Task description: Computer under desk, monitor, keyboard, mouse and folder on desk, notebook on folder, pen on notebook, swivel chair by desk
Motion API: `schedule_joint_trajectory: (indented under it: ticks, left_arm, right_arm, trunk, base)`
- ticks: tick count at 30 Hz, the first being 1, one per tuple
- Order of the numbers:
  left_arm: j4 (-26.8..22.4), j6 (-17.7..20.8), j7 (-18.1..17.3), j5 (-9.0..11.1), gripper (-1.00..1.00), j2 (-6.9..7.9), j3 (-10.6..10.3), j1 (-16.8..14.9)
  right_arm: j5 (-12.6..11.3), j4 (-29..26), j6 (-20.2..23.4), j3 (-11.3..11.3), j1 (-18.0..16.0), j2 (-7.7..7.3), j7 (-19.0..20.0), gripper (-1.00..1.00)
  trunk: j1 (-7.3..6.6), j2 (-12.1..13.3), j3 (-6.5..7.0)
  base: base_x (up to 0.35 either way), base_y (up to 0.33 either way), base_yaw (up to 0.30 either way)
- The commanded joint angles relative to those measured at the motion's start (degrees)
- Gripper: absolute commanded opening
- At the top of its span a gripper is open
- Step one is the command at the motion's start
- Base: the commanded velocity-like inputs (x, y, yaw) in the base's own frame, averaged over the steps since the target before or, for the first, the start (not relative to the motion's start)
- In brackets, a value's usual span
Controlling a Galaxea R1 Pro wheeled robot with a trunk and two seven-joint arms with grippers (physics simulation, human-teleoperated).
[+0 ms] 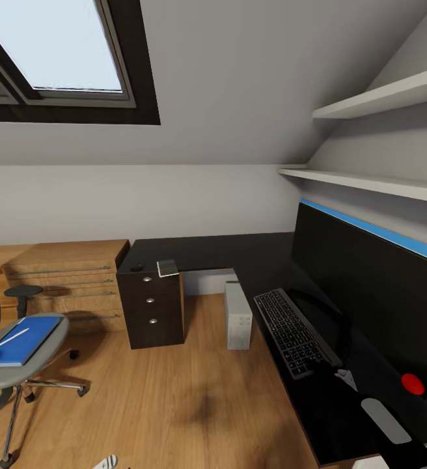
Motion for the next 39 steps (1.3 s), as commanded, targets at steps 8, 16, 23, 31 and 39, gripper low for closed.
schedule_joint_trajectory:
  ticks: [8, 16, 23, 31, 39]
  left_arm:
    - [-0.06, 0.01, 0.12, 0.57, 1.0, 0.07, -0.26, -0.02]
    - [-0.06, 0.01, 0.12, 0.57, 1.0, 0.07, -0.26, -0.02]
    - [-0.06, 0.01, 0.12, 0.57, 1.0, 0.07, -0.26, -0.02]
    - [-0.06, 0.01, 0.12, 0.57, 1.0, 0.07, -0.26, -0.02]
    - [-0.06, 0.01, 0.12, 0.56, 1.0, 0.07, -0.25, -0.02]
  right_arm:
    - [0.76, 0.18, -0.11, 0.26, -0.01, -0.07, -1.35, -1.0]
    - [0.75, 0.35, -0.13, 0.28, -0.01, -0.07, -1.35, -1.0]
    - [0.75, 0.93, -0.14, 0.36, -0.01, -0.07, -1.35, 1.0]
    - [0.75, 0.91, -0.14, 0.37, -0.01, -0.07, -1.29, 1.0]
    - [0.75, 0.9, -0.14, 0.33, -0.01, -0.07, -1.26, 1.0]
  trunk:
    - [0.0, -0.03, -0.08]
    - [0.0, -0.03, -0.08]
    - [0.0, -0.03, -0.08]
    - [0.0, -0.03, -0.08]
    - [0.0, -0.03, -0.08]
  base:
    - [0.0, 0.0, 0.0]
    - [0.0, 0.0, 0.0]
    - [0.0, 0.0, 0.0]
    - [0.0, 0.0, 0.0]
    - [0.0, 0.0, 0.0]
